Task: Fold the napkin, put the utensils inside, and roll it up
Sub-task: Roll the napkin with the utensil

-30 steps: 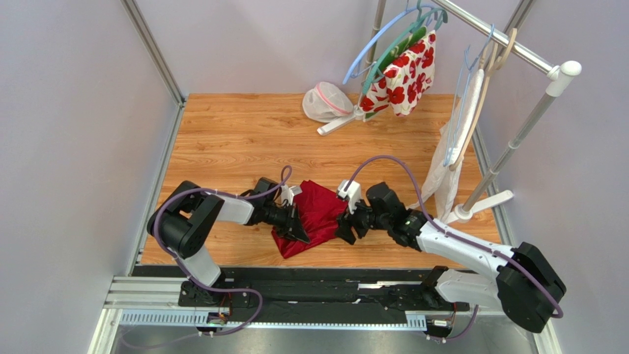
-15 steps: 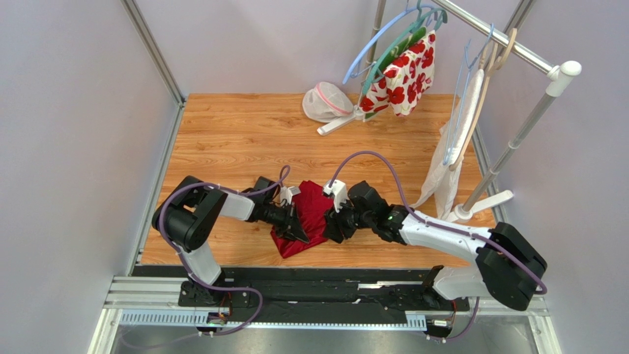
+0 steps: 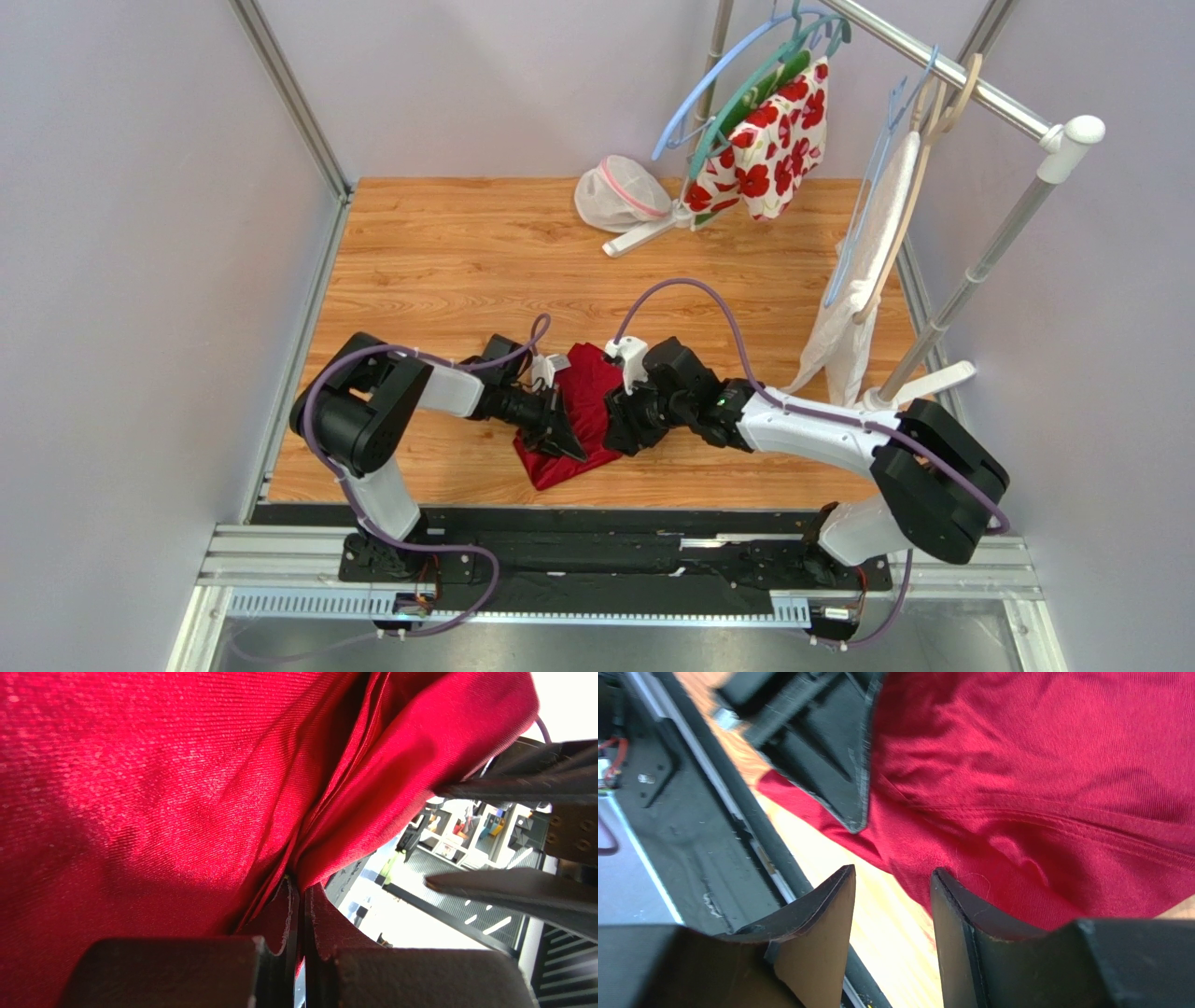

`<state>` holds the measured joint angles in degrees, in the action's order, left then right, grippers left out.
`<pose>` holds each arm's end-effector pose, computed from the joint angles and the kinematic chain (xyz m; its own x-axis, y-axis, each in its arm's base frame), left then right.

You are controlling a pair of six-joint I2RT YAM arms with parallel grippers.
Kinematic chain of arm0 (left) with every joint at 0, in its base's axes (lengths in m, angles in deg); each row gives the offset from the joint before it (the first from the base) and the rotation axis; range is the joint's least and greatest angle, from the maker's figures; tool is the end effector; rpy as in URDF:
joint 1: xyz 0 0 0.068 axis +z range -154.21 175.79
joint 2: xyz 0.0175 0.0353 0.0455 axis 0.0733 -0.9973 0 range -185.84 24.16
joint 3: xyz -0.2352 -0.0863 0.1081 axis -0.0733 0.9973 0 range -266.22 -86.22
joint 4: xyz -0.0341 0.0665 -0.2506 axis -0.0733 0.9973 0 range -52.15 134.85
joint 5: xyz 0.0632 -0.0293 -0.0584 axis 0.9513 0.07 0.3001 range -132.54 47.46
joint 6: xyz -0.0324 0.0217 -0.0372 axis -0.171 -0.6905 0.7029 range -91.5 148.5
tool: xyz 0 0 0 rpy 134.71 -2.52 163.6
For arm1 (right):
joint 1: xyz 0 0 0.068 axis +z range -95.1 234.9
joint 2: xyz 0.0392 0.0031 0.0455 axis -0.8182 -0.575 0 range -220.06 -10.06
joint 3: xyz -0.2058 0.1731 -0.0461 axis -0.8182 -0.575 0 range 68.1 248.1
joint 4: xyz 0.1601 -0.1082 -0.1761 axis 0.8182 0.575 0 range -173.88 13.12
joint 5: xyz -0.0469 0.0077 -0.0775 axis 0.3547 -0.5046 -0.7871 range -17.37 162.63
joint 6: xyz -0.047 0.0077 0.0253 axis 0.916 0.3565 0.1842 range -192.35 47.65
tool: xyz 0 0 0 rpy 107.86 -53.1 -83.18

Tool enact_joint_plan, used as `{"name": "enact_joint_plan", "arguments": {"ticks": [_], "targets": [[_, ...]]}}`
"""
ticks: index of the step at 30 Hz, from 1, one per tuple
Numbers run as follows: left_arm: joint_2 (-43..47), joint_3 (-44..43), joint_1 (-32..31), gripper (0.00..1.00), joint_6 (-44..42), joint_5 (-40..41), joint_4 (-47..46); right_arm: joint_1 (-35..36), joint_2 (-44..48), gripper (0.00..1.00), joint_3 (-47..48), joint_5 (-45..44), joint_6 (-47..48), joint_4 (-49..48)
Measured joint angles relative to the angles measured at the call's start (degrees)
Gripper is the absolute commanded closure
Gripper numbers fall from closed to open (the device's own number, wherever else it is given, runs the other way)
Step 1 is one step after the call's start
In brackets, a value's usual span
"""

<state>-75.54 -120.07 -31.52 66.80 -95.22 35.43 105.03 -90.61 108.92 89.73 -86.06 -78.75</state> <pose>0.2201 -0.1455 0.0893 -0.9919 0.0894 0.0899 -0.0262 0.5490 -0.8354 0.1716 0.2215 0.1873 -0.6449 -0.4187 -0.6394 -0.7353 0.5682 0.3695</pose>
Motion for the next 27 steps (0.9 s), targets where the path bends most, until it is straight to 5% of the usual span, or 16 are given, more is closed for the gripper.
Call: {"name": "enact_joint_plan", "arguments": {"ticks": [19,21,27], "targets": [[-0.1,-0.1,0.0,1.0,0.0,-0.1,0.0,-0.5,-10.2,0.53,3.8,-5.0,0.0,1.7],[-0.1,-0.1,0.0,0.96,0.0,-0.2,0.0,-0.9,-10.9,0.54,3.8,-4.8,-0.2,1.1],[1.1,-0.3,0.1,0.59,0.3,0.5,1.4,-1.9,-11.8,0.56,4.3,-4.1,-1.3,0.6]]}}
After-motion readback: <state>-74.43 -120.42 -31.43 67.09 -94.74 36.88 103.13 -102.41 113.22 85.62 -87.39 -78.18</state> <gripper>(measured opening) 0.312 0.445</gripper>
